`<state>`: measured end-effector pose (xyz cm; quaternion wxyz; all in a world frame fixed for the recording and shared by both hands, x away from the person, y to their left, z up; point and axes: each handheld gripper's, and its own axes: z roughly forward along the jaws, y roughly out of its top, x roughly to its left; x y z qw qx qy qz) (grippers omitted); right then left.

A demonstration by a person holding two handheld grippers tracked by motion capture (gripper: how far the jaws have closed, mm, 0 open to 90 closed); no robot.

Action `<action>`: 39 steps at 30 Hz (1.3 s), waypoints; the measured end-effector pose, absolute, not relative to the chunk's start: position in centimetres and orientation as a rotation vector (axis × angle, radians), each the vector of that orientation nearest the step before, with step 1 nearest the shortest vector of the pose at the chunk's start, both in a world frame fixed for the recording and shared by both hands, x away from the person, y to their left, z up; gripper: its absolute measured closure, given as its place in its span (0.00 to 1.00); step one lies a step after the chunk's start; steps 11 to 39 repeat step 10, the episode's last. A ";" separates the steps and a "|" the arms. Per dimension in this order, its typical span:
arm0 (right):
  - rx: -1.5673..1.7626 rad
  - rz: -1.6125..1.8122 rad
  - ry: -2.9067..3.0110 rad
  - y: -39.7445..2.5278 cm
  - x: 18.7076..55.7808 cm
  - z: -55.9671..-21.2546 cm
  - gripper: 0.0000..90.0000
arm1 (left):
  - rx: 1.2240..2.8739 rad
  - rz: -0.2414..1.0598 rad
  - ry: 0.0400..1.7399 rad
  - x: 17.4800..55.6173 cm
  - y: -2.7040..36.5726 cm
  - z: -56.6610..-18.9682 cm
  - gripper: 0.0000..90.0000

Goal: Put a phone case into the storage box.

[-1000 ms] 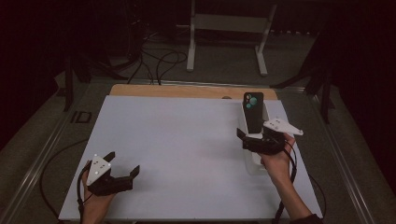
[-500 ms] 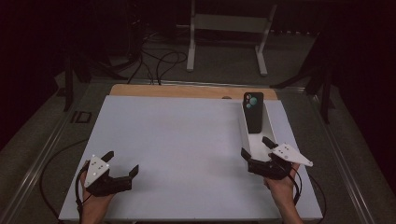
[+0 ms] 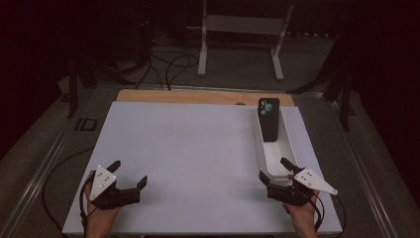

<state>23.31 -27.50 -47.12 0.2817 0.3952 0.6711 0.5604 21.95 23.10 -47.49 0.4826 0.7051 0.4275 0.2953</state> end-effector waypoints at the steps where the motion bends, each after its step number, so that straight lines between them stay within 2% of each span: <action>1: 1.057 1.498 1.799 -27.5 23.2 -47.2 0.09 | 1.725 0.723 1.039 21.9 23.1 -47.5 0.00; 39: 1.049 1.482 1.791 -27.3 23.0 -47.5 0.09 | 1.759 0.742 1.027 21.8 22.7 -47.9 0.00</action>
